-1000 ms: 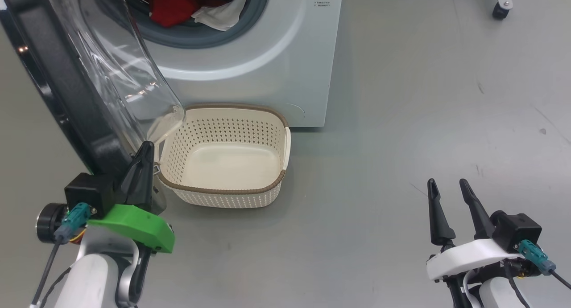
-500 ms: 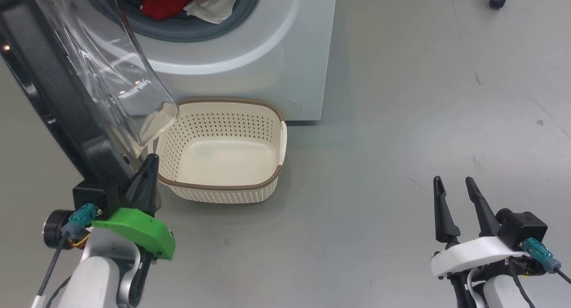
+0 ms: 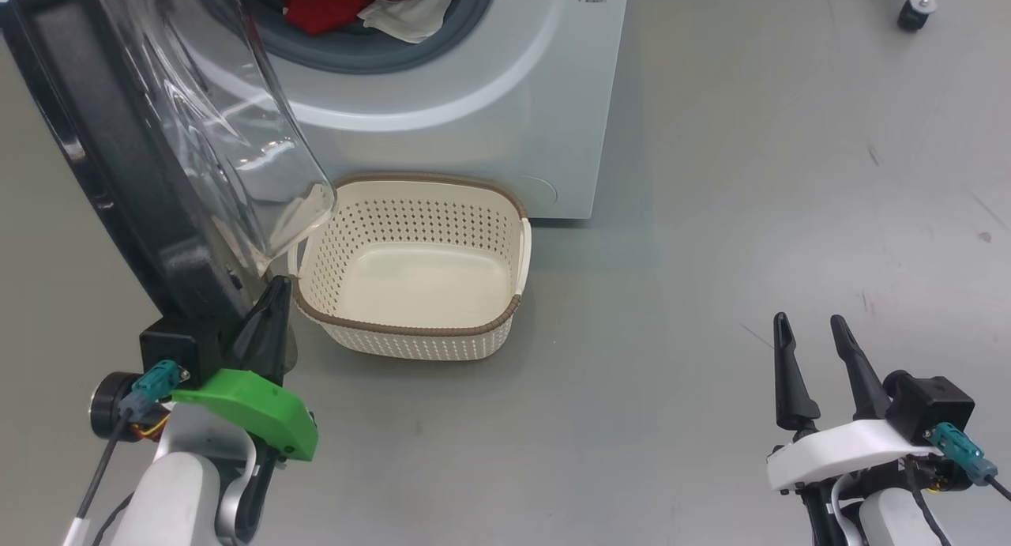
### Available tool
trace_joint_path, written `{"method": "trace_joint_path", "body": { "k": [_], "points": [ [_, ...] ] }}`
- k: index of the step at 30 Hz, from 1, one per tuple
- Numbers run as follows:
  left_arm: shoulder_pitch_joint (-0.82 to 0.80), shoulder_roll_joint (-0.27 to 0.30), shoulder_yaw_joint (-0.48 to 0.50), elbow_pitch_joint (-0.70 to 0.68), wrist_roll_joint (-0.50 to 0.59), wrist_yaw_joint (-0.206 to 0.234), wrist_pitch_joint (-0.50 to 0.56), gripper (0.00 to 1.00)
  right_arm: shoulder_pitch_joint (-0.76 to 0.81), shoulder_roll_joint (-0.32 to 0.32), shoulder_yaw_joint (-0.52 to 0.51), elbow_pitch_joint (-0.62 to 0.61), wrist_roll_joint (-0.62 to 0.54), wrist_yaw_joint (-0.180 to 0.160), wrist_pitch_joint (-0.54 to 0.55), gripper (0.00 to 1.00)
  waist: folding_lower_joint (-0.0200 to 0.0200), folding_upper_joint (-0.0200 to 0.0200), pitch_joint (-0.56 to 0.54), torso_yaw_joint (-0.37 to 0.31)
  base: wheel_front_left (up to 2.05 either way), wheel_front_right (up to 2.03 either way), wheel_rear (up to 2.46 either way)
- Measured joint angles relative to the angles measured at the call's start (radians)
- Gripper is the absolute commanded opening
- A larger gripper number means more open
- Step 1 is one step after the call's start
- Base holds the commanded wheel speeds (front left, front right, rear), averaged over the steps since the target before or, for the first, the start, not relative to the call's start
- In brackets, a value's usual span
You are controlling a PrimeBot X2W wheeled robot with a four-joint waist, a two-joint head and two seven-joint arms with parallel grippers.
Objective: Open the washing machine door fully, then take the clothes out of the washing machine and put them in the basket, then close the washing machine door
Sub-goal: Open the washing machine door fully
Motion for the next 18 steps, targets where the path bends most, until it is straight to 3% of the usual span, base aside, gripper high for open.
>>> {"method": "trace_joint_path", "body": {
  "k": [18],
  "points": [
    [-0.002,-0.008,0.032,0.045,-0.027,0.014,-0.040,0.00,0.001,0.003,0.004,0.010,-0.023,0.010,0.000,1.00,0.0000,0.0000,-0.006,0.113,0.00,0.00,0.00]
  ]
}}
